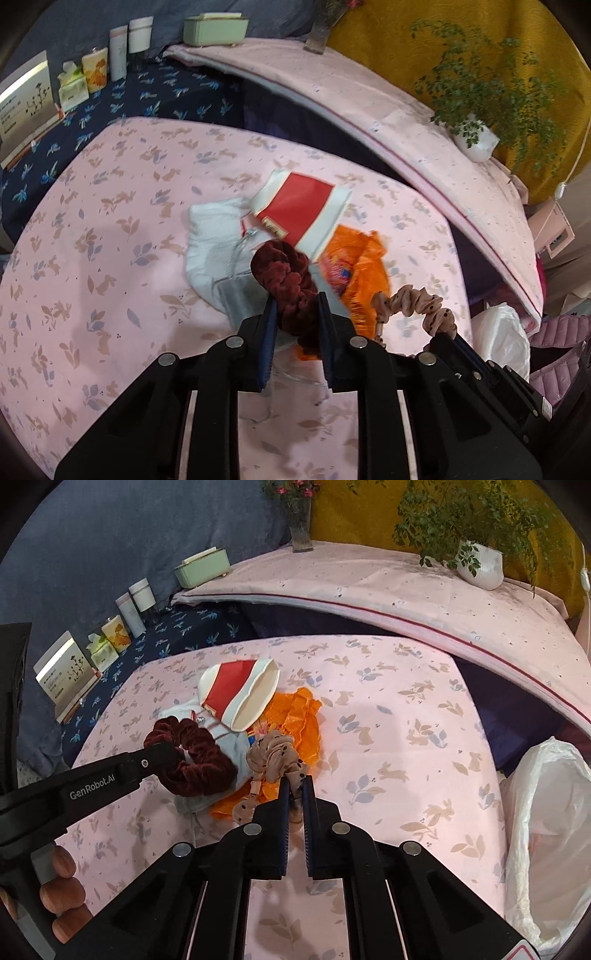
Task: Collect trash
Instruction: 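Grasp the dark red scrunchie with the left tool while the right tool grasps the beige scrunchie, then carry both scrunchies over the white bin and open both tools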
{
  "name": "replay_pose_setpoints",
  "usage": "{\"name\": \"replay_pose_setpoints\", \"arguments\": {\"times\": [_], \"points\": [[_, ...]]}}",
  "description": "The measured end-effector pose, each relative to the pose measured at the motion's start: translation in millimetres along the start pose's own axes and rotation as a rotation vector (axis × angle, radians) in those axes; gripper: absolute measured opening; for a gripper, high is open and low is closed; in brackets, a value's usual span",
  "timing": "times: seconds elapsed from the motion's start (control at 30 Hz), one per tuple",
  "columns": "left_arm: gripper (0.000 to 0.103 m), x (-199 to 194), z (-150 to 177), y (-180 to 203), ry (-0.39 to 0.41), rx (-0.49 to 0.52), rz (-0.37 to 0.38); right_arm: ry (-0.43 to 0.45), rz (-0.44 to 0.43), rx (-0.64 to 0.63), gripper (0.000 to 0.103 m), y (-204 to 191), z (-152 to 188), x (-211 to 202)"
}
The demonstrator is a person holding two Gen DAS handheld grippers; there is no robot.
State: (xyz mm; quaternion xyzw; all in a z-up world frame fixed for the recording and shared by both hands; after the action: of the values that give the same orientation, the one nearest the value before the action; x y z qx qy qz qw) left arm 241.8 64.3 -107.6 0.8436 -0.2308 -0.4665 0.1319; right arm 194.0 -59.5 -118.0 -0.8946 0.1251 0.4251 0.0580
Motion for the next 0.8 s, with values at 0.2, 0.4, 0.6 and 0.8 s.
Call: {"name": "replay_pose_setpoints", "arguments": {"times": [0.2,0.4,0.6,0.8], "points": [[0.02,-18,-6,48,0.038,0.08,0.029,0.075,0.024,0.043,0.006,33,-17,-36],[0.02,-29,-3,106,0.056,0.172,0.068,0.136,0.06,0.096,0.007,78,-27,-68],[0.02,-32,9,173,0.057,0.27,0.124,0.187,0.108,0.159,0.007,129,-29,-98],[0.02,-28,27,234,0.042,0.361,0.177,0.213,0.168,0.228,0.007,185,-22,-119]]}}
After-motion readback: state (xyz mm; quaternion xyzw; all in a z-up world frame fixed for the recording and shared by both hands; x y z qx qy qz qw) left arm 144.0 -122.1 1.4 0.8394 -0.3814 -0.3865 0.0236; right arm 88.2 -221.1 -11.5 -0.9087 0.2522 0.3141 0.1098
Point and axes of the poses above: each gripper's, at about its wrist camera, not at the fingertips, and x roughly the way its jaws point, y to its right, z to its underside, the point moved 6 cm from there along x, roughly the way its jaws point, and after that the axes turned 12 degrees about z, right-handed, at the moved point
